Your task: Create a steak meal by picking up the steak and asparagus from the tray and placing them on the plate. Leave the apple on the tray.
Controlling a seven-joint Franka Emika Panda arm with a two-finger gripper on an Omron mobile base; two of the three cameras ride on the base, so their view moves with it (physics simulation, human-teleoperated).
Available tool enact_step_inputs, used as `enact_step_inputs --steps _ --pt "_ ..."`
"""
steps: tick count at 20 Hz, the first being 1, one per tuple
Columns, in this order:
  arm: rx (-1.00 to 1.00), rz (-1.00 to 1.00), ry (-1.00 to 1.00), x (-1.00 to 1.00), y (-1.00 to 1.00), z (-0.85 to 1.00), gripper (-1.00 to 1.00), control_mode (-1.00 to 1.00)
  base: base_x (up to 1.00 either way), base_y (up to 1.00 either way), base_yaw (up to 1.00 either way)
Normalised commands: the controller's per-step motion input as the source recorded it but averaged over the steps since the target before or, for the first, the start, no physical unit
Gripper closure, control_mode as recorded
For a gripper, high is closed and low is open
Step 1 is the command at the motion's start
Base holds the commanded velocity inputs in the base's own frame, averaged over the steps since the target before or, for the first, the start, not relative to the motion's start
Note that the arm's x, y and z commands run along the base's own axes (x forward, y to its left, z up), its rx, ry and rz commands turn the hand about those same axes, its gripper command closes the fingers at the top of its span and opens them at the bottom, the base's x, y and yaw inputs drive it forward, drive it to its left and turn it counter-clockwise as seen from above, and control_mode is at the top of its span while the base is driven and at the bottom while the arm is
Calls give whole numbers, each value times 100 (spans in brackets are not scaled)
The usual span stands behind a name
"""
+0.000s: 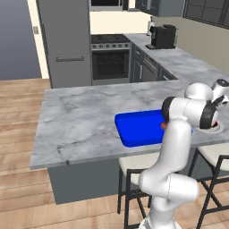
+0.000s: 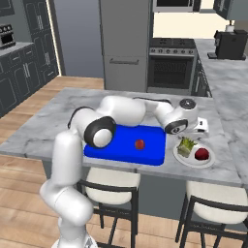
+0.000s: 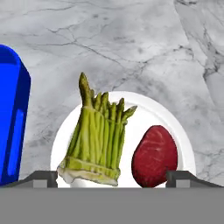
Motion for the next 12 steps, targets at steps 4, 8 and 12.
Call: enact_step_inputs --steps 4,8,12 --pt "-10 2 -30 -84 72 48 -100 -100 0 0 0" --pt "-14 2 -30 -92 83 59 -100 -100 0 0 0" --pt "-9 0 -19 -78 67 88 -100 -100 0 0 0"
